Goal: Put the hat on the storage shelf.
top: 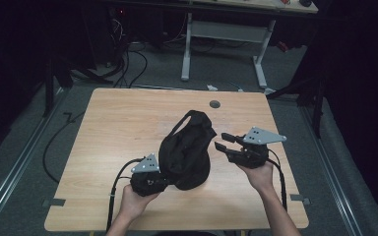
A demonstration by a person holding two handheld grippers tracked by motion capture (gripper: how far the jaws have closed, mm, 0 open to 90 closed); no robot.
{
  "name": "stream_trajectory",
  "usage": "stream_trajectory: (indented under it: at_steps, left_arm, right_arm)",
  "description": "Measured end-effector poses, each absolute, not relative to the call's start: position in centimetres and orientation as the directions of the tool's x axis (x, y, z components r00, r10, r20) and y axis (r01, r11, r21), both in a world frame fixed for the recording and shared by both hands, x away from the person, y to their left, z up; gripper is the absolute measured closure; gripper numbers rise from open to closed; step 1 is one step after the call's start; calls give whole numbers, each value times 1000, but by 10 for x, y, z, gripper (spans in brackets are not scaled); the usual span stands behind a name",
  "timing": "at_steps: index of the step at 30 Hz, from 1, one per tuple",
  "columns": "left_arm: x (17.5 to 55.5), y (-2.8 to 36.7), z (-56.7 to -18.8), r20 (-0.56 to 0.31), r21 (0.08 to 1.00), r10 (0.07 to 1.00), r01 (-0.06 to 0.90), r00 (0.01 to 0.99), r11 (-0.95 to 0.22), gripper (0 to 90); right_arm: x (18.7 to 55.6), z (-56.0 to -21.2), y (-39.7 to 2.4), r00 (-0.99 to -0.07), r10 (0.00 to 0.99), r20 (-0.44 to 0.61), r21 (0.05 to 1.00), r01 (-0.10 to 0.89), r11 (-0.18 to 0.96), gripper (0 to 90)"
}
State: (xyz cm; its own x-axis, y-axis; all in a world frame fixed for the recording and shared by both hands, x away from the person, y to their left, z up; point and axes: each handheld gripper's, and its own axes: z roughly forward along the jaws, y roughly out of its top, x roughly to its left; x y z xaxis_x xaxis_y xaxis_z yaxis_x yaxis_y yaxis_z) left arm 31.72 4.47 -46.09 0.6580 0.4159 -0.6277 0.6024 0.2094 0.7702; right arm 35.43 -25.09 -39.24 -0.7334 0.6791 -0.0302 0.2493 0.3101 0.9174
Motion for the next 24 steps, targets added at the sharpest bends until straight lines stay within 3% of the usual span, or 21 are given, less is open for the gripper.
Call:
stream_trajectory:
  at_steps: [24]
  left_arm:
    - [323,67,-445,-613,789,482,520,627,326,858]
  right_arm:
    - [354,-470,-281,-585,810,45,796,511,325,455]
